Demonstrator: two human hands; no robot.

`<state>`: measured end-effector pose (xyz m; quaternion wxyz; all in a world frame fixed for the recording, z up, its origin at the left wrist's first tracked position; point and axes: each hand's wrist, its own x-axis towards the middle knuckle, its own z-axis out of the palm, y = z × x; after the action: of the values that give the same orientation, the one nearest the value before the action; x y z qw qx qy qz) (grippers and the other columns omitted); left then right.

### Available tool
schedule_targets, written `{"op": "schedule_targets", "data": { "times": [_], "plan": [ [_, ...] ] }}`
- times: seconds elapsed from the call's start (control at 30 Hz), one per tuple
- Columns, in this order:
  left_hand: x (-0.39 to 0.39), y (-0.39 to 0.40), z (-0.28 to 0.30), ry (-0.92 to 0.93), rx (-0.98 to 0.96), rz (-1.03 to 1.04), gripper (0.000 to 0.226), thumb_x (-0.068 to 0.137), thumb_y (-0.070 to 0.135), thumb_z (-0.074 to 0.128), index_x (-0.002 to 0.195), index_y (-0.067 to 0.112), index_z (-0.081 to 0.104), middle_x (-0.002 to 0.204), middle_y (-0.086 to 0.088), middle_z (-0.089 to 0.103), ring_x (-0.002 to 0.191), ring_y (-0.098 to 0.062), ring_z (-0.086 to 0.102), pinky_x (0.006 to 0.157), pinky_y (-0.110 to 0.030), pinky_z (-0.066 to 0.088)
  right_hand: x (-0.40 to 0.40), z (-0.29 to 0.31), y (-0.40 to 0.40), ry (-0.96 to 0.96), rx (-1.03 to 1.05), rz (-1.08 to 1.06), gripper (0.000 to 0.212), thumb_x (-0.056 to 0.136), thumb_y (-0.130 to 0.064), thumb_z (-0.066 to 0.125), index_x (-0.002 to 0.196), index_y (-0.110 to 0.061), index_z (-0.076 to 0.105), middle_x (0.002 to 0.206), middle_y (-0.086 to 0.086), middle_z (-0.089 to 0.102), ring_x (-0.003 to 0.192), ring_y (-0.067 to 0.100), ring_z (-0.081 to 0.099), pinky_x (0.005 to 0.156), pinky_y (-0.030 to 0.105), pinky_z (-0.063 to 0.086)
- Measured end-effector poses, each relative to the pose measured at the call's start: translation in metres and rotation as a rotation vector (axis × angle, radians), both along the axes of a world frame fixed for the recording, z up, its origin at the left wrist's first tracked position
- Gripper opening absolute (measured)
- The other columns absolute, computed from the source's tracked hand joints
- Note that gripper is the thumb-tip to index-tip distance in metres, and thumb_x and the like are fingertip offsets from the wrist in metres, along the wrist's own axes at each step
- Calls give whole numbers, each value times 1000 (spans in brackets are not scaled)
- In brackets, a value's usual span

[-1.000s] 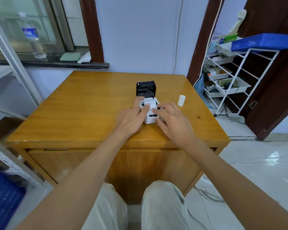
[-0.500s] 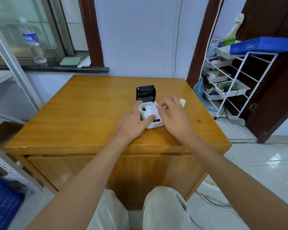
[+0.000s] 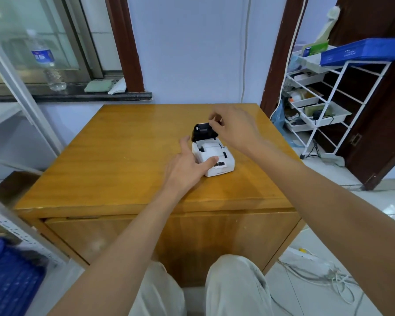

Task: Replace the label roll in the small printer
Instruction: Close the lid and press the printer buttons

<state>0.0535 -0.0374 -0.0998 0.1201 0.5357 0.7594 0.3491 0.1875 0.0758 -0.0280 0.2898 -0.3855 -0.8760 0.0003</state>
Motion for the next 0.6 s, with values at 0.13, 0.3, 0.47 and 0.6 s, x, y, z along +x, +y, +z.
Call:
{"op": "schedule_targets", "data": {
  "times": [0.13, 0.3, 0.47, 0.6],
  "plan": [
    [0, 1, 0, -17, -19, -5, 101, 82, 72, 66, 159, 24, 21, 85, 5, 69, 83, -21, 70, 66, -38, 54, 14, -6, -8, -132, -12, 90, 29, 106, -33, 51, 124, -29, 74, 114, 0, 63, 98, 20, 62, 75, 38, 51],
    [-2, 5, -3, -55, -19, -13, 100, 80, 75, 65, 160, 24, 31, 102, 3, 77, 95, -20, 71, 75, -40, 57, 28, -10, -19, -229, 34, 138, 32, 106, -32, 55, 133, -29, 71, 114, 2, 59, 100, 26, 61, 79, 41, 53],
    [-2, 6, -3, -63, -2, 3, 96, 84, 74, 62, 160, 23, 34, 92, 3, 74, 94, -21, 72, 66, -37, 50, 29, -15, -24, -223, 68, 116, 32, 106, -34, 56, 132, -29, 73, 108, 1, 60, 101, 27, 58, 74, 35, 44],
    [-3, 6, -3, -77, 5, 2, 91, 88, 69, 62, 161, 21, 35, 76, 9, 64, 83, -17, 69, 58, -33, 40, 27, -23, -31, -220, 61, 97, 33, 108, -34, 51, 126, -23, 76, 101, -1, 54, 89, 15, 44, 67, 33, 36]
  ]
}}
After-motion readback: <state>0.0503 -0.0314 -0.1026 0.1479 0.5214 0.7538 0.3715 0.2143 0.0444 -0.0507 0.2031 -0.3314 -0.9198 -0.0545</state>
